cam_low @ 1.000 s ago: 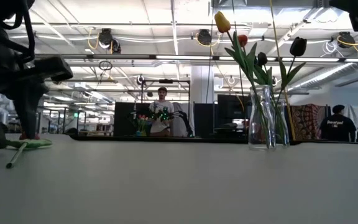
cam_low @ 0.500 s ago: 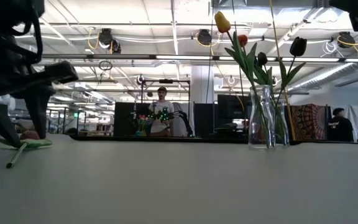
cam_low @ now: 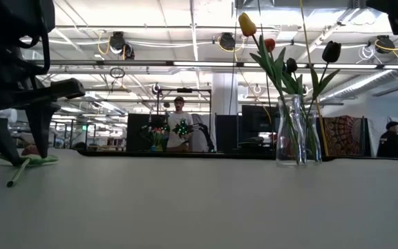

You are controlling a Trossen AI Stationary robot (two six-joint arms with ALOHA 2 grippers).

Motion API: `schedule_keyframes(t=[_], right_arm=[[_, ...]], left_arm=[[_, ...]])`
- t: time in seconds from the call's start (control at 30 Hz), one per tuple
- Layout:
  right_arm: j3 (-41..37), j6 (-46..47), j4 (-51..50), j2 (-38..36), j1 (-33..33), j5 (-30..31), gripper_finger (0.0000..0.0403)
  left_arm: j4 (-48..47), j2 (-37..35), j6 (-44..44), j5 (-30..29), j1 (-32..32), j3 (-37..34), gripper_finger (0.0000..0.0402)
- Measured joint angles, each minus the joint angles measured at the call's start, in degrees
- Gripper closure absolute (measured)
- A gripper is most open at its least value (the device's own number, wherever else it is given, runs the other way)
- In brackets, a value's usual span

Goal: Sort flowers into vase by color
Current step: Put the red tulip into the blue vase

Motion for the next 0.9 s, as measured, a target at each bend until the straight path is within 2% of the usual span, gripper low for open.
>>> schedule_keyframes(t=[0.17, 0.9], right_arm=[[0.0, 0.0, 0.0, 0.0, 0.0, 0.0, 0.0135], [0.0, 0.0, 0.0, 0.0, 0.0, 0.0, 0.0135]], left_arm=[[-1.8, 0.0, 0.0, 0.0, 0.3, 0.0, 0.0242], [1.3, -0.1, 0.2, -0.8, 0.3, -1.6, 0.0244]])
